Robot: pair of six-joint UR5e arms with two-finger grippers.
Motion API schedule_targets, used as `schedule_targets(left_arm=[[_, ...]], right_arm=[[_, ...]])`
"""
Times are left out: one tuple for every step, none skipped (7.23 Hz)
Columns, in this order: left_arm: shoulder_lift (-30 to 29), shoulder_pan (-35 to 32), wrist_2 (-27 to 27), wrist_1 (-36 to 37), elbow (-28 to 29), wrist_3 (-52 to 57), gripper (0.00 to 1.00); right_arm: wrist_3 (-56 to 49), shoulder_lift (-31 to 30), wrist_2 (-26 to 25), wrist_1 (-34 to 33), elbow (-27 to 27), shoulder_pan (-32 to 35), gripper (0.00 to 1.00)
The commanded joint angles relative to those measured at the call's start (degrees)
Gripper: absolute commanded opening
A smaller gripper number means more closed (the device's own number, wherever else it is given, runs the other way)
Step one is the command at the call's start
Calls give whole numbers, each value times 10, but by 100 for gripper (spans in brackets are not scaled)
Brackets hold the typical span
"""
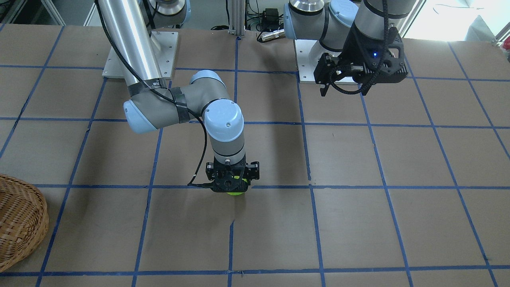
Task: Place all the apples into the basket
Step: 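Grasp the green apple with the right gripper, then carry the green apple into the basket and open the right gripper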
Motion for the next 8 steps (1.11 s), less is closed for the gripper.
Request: schedule_targets(left_arm=[[0, 0, 0, 2, 1, -1, 100], [-1, 0, -2, 2, 1, -1, 100], [-1, 0, -2, 2, 1, -1, 100], [-1, 0, -1, 2, 1, -1, 100], [-2, 0, -1, 2, 1, -1, 100], [-1, 0, -1, 2, 1, -1, 100], [-2, 0, -1, 2, 1, -1, 100], [-2, 0, 0, 2, 1, -1, 100]], right_arm=[[-232, -75, -9, 122, -41, -183, 0], [-349, -71, -10, 140, -76, -275, 0], [-439, -44, -7, 134, -101, -339, 0], [-505, -7, -2, 127, -126, -387, 0], [-545, 34, -2, 103, -155, -414, 0], [-556, 63, -1, 100, -174, -427, 0], [-557, 75, -1, 99, -174, -429, 27], [-557, 77, -7, 98, -170, -430, 99]])
